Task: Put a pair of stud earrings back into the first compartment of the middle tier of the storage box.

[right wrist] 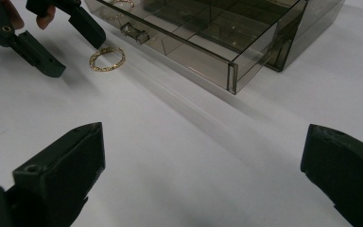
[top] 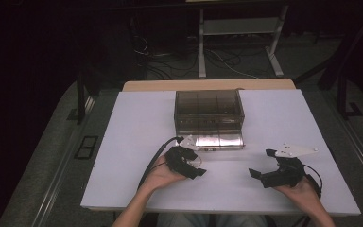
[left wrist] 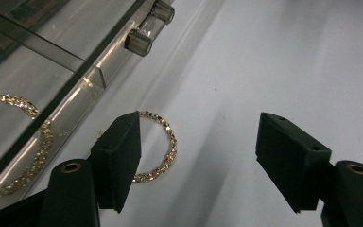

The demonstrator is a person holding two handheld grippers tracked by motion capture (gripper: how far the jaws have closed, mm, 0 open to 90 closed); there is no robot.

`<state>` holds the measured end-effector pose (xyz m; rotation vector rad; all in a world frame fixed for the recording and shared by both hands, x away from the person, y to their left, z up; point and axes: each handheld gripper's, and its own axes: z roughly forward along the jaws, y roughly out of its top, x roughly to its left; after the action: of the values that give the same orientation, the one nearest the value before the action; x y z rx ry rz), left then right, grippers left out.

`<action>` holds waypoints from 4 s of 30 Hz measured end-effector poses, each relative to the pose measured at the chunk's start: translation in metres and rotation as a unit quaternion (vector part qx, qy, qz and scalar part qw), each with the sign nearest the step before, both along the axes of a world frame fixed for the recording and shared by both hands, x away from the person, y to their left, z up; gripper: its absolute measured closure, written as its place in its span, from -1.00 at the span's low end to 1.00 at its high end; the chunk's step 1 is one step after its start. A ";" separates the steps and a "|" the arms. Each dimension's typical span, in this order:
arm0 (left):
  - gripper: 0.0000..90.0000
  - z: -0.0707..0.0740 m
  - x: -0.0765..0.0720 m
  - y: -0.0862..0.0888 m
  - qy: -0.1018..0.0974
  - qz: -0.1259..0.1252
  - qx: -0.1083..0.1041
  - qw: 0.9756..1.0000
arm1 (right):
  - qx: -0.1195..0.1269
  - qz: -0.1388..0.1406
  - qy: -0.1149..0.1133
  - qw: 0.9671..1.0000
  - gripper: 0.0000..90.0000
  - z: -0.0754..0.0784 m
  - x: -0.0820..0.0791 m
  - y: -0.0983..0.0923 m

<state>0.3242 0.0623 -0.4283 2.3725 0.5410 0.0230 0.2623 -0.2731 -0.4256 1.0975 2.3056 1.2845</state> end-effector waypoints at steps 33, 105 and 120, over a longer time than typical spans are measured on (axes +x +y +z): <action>0.89 -0.009 0.005 0.002 0.012 -0.014 0.025 1.000 | 0.000 0.005 0.001 1.000 -1.00 0.000 0.000 0.001; 0.90 0.042 0.007 0.057 0.024 0.048 -0.110 0.993 | 0.000 0.004 0.000 1.000 -1.00 0.000 0.000 0.000; 0.90 0.075 0.016 0.045 -0.003 0.039 -0.096 0.995 | -0.002 0.003 -0.002 1.000 -1.00 0.001 0.000 -0.002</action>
<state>0.3398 0.1069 -0.3533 2.1627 0.6060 0.0137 0.2622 -0.2751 -0.4250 1.0873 2.3081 1.2835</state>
